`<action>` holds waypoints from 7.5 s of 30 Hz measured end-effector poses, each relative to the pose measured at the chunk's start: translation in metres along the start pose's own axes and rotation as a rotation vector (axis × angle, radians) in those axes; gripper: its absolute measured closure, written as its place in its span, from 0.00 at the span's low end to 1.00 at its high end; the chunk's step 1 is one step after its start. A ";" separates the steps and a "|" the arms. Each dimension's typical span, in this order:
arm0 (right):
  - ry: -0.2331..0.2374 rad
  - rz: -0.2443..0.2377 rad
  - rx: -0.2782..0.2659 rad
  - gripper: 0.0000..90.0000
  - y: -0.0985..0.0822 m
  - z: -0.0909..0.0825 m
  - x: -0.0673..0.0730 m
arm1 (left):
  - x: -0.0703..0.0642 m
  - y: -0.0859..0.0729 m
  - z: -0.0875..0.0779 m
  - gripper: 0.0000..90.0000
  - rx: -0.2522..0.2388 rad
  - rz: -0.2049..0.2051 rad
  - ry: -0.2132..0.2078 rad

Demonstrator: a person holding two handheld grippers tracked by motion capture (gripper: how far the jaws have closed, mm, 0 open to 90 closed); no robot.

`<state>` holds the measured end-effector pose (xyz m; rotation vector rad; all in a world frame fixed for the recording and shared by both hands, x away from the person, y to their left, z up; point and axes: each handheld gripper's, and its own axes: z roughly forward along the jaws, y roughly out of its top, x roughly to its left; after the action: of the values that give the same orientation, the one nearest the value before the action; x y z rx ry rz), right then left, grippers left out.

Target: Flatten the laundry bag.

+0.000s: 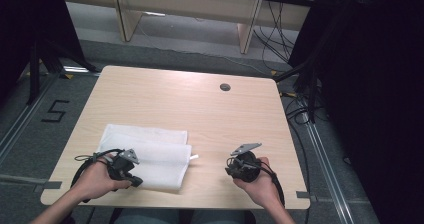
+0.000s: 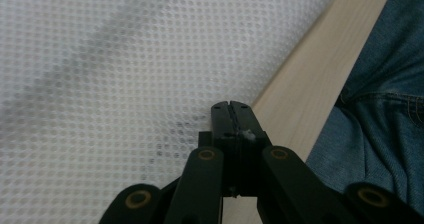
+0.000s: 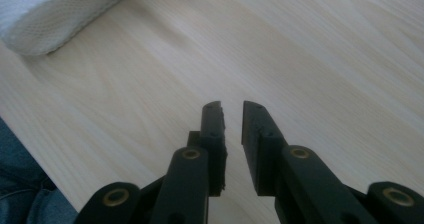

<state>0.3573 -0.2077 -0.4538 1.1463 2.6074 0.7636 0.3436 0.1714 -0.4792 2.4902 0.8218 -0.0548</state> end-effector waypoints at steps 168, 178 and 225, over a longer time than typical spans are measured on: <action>-0.048 -0.170 -0.059 0.99 0.157 0.017 -0.033 | 0.013 0.114 0.055 0.98 -0.149 0.058 0.056; -0.036 -0.203 -0.088 0.99 0.160 0.009 -0.020 | 0.027 0.123 0.076 0.99 -0.154 0.009 0.085; 0.108 -0.411 -0.072 0.98 0.092 0.010 0.051 | 0.063 -0.037 -0.055 0.63 -0.382 -0.175 0.301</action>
<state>0.3848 -0.1143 -0.4121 0.5323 2.7418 0.8344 0.3676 0.2573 -0.4608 2.0881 1.0602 0.3900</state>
